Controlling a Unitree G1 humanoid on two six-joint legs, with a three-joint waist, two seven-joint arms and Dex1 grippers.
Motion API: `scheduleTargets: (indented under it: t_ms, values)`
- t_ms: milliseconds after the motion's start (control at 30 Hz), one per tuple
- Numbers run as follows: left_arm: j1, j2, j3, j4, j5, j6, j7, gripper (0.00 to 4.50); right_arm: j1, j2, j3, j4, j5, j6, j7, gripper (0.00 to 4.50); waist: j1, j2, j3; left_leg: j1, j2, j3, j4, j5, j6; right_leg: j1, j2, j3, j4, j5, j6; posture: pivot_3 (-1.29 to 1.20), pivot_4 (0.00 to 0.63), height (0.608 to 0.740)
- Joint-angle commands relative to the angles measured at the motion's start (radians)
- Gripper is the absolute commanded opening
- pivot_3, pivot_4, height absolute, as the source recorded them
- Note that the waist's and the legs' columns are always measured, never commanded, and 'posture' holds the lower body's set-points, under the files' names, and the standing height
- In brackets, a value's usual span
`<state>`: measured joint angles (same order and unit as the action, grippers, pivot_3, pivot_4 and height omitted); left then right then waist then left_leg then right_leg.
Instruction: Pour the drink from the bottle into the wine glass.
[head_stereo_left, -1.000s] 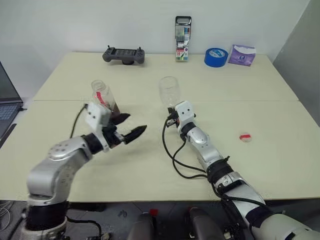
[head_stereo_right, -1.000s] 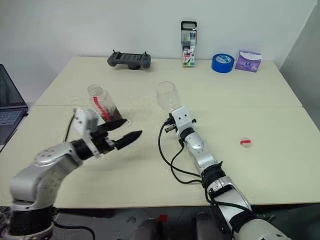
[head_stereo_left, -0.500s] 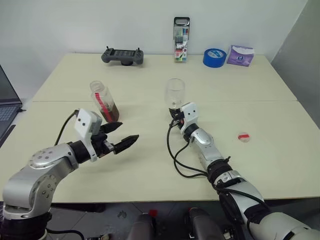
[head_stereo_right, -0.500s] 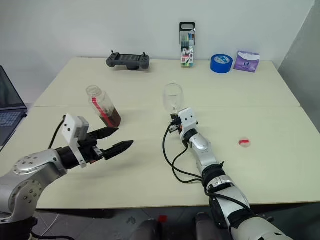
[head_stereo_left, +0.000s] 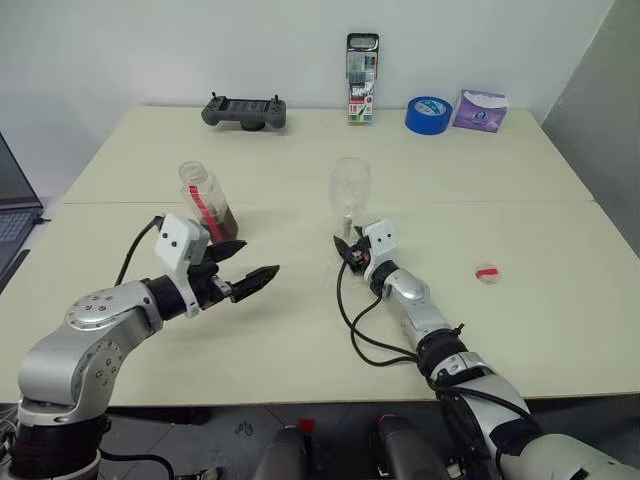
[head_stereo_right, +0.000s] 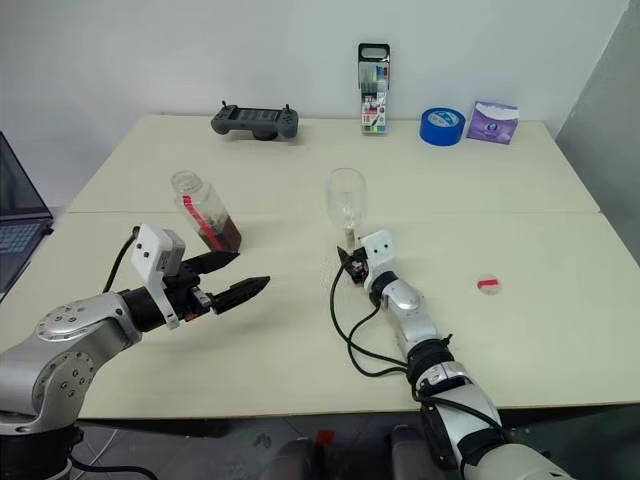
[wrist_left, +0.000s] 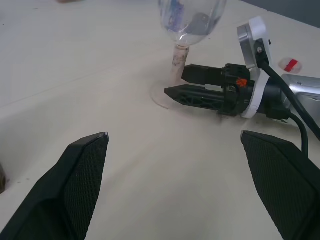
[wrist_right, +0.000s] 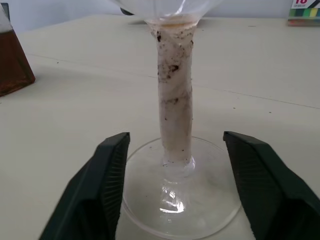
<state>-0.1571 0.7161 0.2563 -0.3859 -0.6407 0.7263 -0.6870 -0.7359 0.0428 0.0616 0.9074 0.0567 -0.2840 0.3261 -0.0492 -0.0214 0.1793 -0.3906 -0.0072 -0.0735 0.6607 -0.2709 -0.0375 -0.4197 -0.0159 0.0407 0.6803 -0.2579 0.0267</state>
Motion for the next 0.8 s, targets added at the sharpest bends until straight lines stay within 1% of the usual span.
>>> scheduleTargets:
  t_ms: [33, 67, 233, 367, 467, 633, 800]
  values:
    - [0.013, -0.037, 0.016, 0.047, 0.03, -0.067, 0.016, 4.5, 0.01, -0.008, 0.008, -0.117, -0.007, 0.024, 0.018, 4.4, 0.0, 0.0, 0.0, 0.0, 0.0, 0.0, 0.0, 0.0, 0.0, 0.0, 0.0, 0.0, 0.0, 0.0, 0.0, 0.0, 0.15, 0.74]
    - [0.02, -0.051, 0.013, 0.066, 0.042, -0.085, 0.022, 4.5, 0.024, -0.013, 0.011, -0.15, -0.004, 0.037, 0.026, 4.46, 0.0, 0.0, 0.0, 0.0, 0.0, 0.0, 0.0, 0.0, 0.0, 0.0, 0.0, 0.0, 0.0, 0.0, 0.0, 0.0, 0.15, 0.74]
    - [0.04, -0.103, -0.003, 0.15, 0.114, -0.187, 0.042, 4.5, 0.111, -0.043, 0.032, -0.344, 0.005, 0.149, 0.063, 4.46, 0.003, 0.0, 0.0, -0.001, 0.0, -0.001, 0.0, 0.0, 0.0, 0.0, 0.0, 0.0, 0.0, 0.0, 0.0, 0.0, 0.15, 0.74]
    - [0.043, -0.159, 0.004, 0.219, 0.169, -0.273, 0.088, 4.5, 0.23, -0.112, 0.061, -0.615, 0.014, 0.296, 0.116, 4.46, 0.011, 0.0, 0.0, -0.001, 0.0, -0.001, 0.001, 0.0, 0.0, 0.0, -0.001, 0.0, 0.0, 0.0, 0.0, 0.0, 0.15, 0.74]
    - [0.034, -0.183, 0.003, 0.266, 0.205, -0.324, 0.111, 4.5, 0.29, -0.154, 0.066, -0.763, 0.031, 0.399, 0.14, 4.46, 0.016, 0.0, 0.0, -0.001, 0.0, -0.001, 0.001, 0.0, 0.0, 0.0, -0.001, 0.0, 0.0, 0.0, 0.0, 0.0, 0.15, 0.74]
    - [0.012, -0.213, 0.013, 0.34, 0.241, -0.388, 0.152, 4.5, 0.353, -0.231, 0.061, -0.937, 0.031, 0.5, 0.16, 4.46, 0.017, 0.0, 0.0, -0.001, 0.0, -0.001, 0.001, 0.0, 0.0, 0.0, -0.001, 0.0, 0.0, 0.0, 0.0, 0.0, 0.15, 0.74]
    - [0.0, -0.219, 0.019, 0.378, 0.277, -0.448, 0.188, 4.5, 0.401, -0.336, 0.065, -1.107, 0.072, 0.632, 0.244, 4.46, 0.018, 0.0, 0.0, -0.001, 0.0, -0.001, 0.001, 0.0, 0.0, 0.0, -0.001, -0.001, 0.0, 0.0, 0.0, 0.0, 0.15, 0.74]
